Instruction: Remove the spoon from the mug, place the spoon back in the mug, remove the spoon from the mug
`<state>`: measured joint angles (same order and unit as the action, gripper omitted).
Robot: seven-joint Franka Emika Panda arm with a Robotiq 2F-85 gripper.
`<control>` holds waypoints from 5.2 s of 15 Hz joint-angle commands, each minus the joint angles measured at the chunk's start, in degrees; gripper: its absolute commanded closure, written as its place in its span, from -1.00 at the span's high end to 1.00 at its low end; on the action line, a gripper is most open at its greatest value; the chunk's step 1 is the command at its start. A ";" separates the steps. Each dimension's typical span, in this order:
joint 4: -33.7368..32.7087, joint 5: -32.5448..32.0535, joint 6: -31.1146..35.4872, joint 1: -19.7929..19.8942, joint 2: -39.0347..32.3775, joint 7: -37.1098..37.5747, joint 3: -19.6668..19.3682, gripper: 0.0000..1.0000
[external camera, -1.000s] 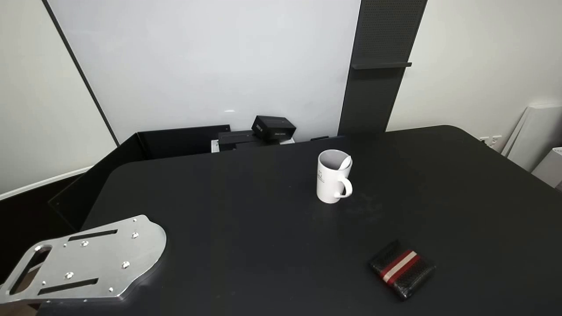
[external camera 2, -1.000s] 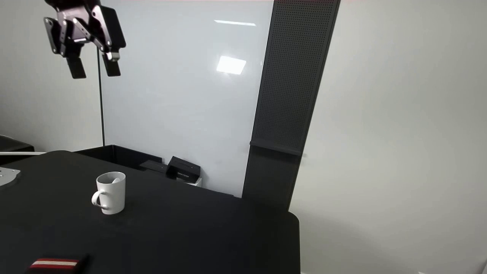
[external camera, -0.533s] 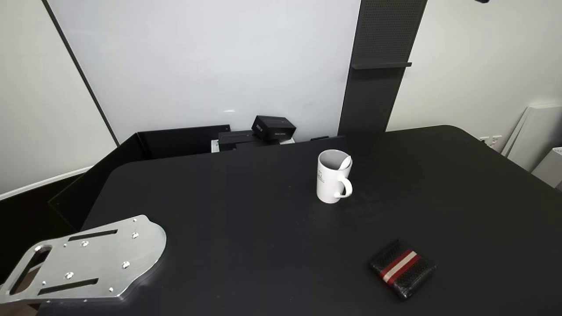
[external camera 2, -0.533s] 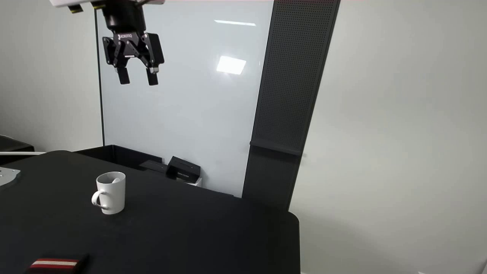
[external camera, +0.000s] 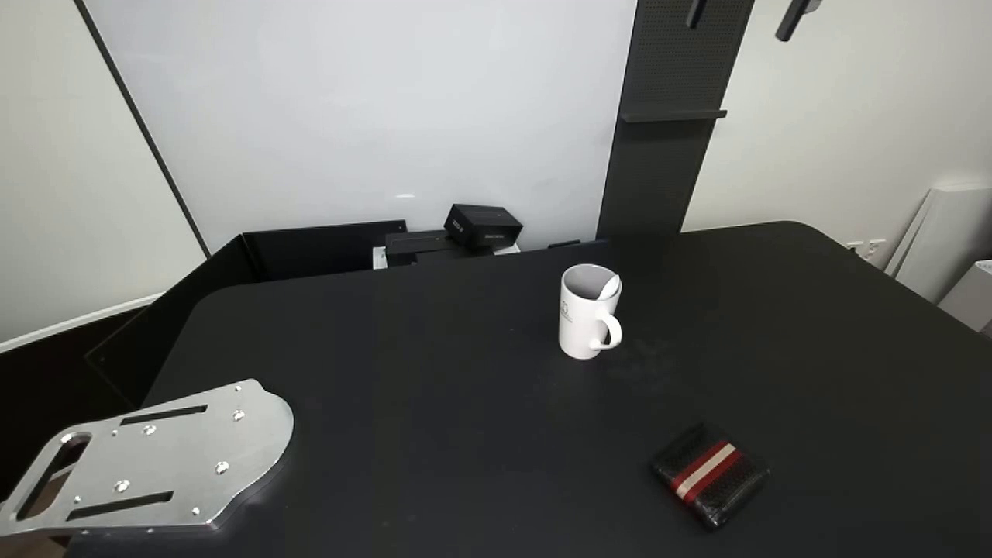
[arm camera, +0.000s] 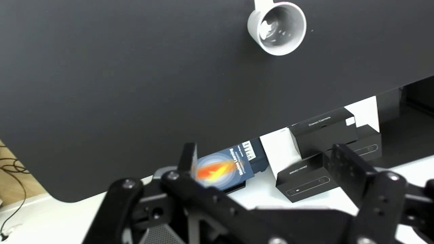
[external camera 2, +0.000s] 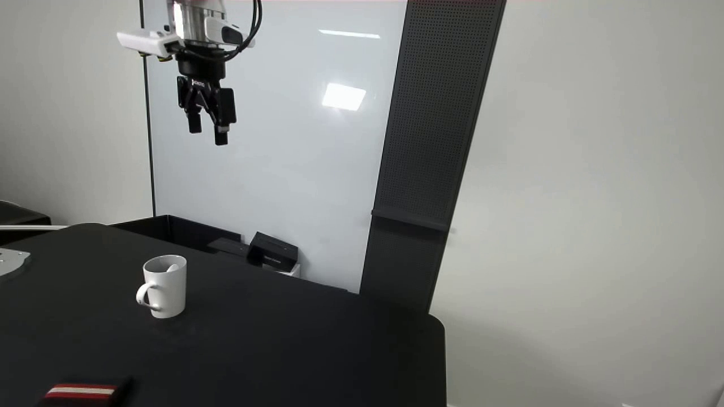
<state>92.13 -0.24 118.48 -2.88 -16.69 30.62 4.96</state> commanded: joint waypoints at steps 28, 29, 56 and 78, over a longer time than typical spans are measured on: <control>4.02 10.73 7.84 -3.82 -11.94 -3.10 -2.53 1.00; 4.41 11.15 8.20 -3.83 -12.50 -3.66 -2.43 1.00; 5.89 11.73 18.14 -5.28 -21.77 -7.38 -2.32 1.00; 4.20 10.66 20.06 -7.28 -22.21 -7.42 -3.04 -0.99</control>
<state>97.59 10.78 140.25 -9.94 -39.63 22.53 2.53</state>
